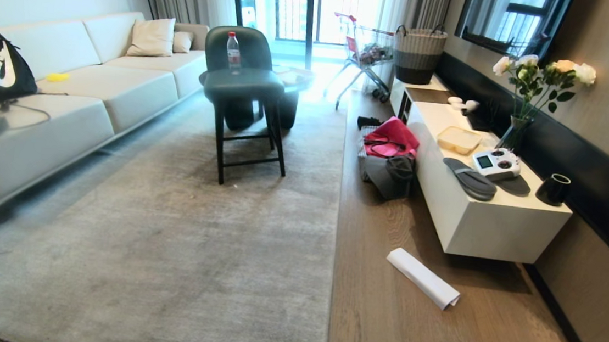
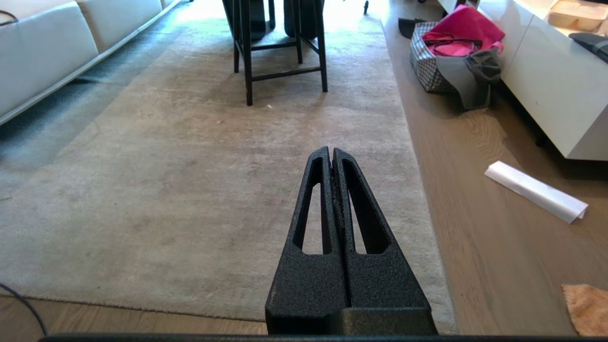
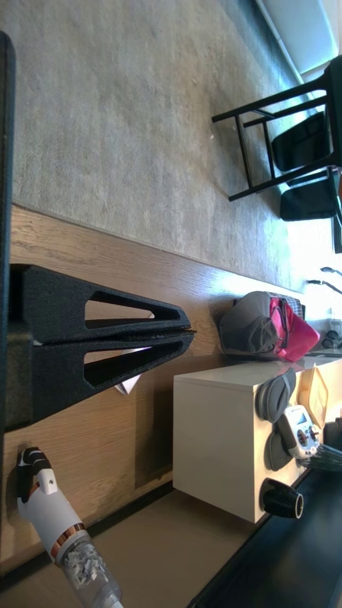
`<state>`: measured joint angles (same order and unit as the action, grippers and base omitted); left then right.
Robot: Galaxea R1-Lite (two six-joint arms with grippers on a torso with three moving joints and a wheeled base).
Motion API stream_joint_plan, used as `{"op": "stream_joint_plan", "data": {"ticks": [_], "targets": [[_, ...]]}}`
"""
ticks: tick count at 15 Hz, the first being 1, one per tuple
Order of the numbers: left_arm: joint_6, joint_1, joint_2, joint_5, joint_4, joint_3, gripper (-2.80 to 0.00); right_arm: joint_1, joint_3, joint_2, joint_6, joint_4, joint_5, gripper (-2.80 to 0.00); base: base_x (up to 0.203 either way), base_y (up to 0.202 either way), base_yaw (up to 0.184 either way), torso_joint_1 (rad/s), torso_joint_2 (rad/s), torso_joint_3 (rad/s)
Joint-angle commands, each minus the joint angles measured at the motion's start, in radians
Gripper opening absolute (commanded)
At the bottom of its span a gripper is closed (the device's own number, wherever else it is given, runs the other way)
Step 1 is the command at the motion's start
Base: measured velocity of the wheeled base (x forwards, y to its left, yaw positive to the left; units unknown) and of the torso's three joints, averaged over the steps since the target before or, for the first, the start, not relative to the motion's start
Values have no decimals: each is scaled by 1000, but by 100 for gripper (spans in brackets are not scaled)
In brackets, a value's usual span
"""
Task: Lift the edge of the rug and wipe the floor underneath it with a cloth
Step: Lift up the carpet
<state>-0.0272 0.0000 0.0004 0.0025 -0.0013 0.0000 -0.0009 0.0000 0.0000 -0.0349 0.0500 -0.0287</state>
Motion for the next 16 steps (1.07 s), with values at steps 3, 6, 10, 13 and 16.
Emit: {"op": "stream_joint_plan", "data": {"ticks": [3,6,10,13,16], "targets": [[0,0,0,1,0,0,-280,0,0,1,0,1,0,-280,0,0,0,0,0,0],[0,0,0,1,0,0,-280,1,0,1,1,1,0,-280,0,0,0,65,-42,69],[0,0,0,1,0,0,-280,0,0,0,1,1,0,-280,0,0,0,38,-25,47],[0,0,0,1,0,0,-280,-1,0,0,1,1,0,-280,0,0,0,0,0,0],[0,0,0,1,0,0,-280,0,0,2,1,1,0,-280,0,0,0,0,0,0]]}}
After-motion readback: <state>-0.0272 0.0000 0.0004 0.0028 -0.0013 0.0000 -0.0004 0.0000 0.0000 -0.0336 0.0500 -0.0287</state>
